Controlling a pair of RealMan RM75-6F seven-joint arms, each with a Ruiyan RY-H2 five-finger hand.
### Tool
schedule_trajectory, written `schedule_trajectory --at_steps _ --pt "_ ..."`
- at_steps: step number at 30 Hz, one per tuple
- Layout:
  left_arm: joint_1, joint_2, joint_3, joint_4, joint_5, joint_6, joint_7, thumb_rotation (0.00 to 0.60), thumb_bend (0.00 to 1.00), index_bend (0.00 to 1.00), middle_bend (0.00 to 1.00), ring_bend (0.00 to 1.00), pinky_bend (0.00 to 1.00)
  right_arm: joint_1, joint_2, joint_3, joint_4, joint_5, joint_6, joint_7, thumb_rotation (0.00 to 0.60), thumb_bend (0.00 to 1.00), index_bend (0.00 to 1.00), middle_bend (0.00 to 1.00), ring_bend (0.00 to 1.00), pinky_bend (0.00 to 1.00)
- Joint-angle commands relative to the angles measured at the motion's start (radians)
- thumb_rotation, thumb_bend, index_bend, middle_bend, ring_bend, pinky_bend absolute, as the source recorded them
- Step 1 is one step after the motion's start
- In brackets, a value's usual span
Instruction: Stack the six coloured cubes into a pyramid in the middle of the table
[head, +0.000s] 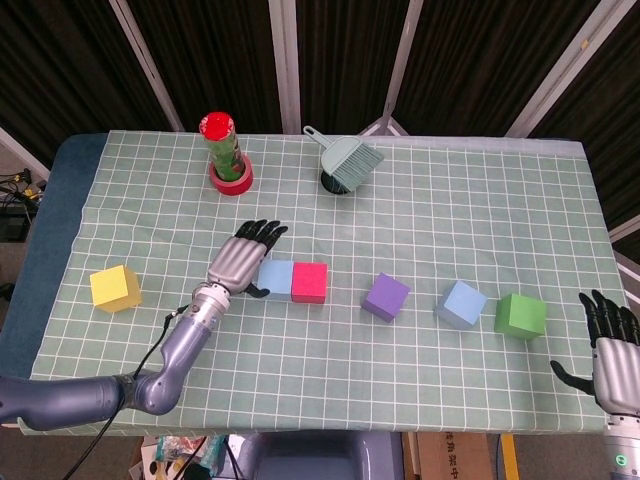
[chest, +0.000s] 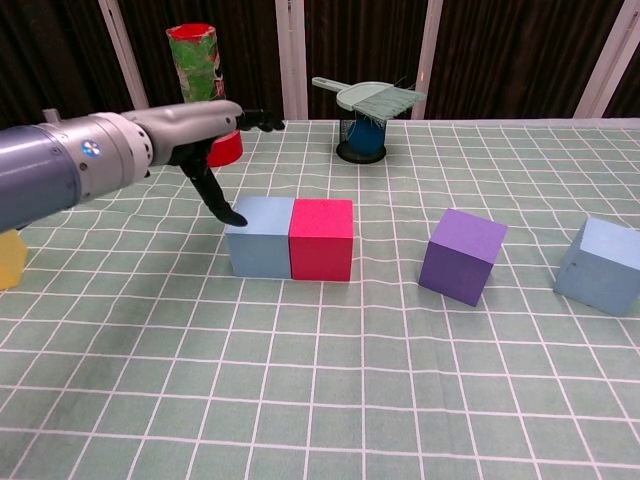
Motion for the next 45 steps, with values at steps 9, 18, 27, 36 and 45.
schedule_trajectory --at_steps 9,18,27,36,45 --pt "0.169 0.232 0.070 -0.282 0.117 0.186 -0.035 0.600 0.04 0.00 0.02 0.00 0.00 0.015 0.014 0.003 -0.057 0.003 -0.016 -0.034 0.600 0.19 0.00 0.00 0.00 0.00" --pt "0.279 0.354 0.107 -0.364 0.185 0.287 -0.087 0.600 0.04 0.00 0.02 0.00 0.00 0.098 0.028 0.022 -0.209 0.046 -0.126 -0.165 0.600 0.19 0.00 0.00 0.00 0.00" --pt "0.314 0.391 0.083 -0.377 0.231 0.326 -0.126 0.600 0.04 0.00 0.02 0.00 0.00 0.253 -0.121 0.071 -0.292 0.187 -0.243 -0.393 0.600 0.19 0.00 0.00 0.00 0.00" --pt "0.321 0.402 0.069 -0.370 0.226 0.292 -0.160 0.600 0.04 0.00 0.02 0.00 0.00 0.387 -0.327 0.118 -0.202 0.372 -0.275 -0.556 0.600 0.19 0.00 0.00 0.00 0.00" --pt "0.330 0.411 0.044 -0.369 0.228 0.290 -0.185 0.600 0.04 0.00 0.02 0.00 0.00 0.456 -0.441 0.138 -0.110 0.460 -0.263 -0.594 0.600 0.19 0.00 0.00 0.00 0.00"
